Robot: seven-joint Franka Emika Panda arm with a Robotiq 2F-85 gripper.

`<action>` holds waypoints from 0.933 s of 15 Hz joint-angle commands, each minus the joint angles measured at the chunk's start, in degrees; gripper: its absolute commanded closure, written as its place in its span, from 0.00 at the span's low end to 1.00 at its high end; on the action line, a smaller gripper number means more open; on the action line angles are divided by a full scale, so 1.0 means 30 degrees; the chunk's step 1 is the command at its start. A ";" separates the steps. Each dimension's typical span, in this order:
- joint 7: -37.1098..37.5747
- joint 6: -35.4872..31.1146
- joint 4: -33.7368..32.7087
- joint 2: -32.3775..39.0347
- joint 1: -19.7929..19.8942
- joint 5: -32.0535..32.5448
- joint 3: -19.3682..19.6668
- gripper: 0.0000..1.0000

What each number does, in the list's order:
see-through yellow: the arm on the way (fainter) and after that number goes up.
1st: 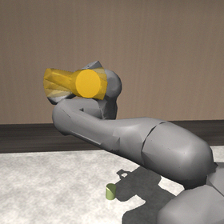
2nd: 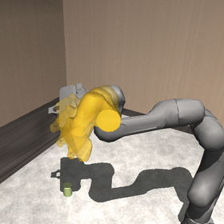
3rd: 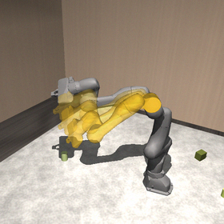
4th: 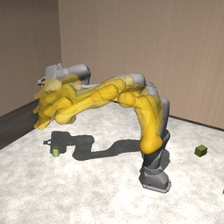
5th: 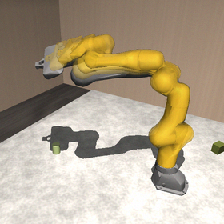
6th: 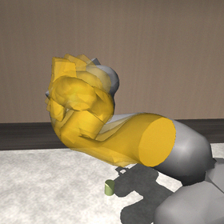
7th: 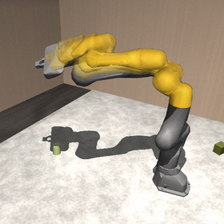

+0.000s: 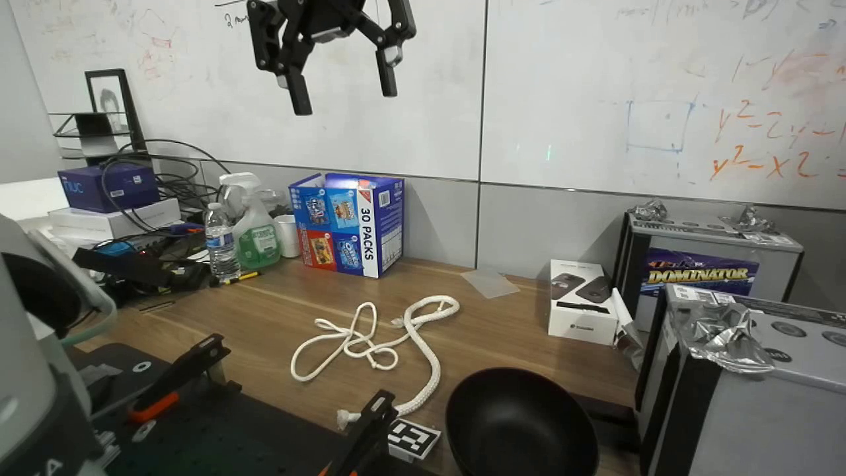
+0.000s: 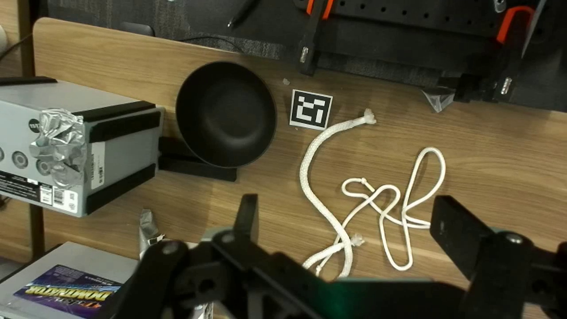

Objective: Put the left and right ropes in the box respectively

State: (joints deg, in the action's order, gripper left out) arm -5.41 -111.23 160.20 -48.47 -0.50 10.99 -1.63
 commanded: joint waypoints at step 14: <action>0.1024 -1.2645 -0.3145 1.6789 -0.0322 -0.0311 -0.0279 0.00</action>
State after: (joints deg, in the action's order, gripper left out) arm -1.57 -145.76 156.43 -9.26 -1.40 10.44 -2.50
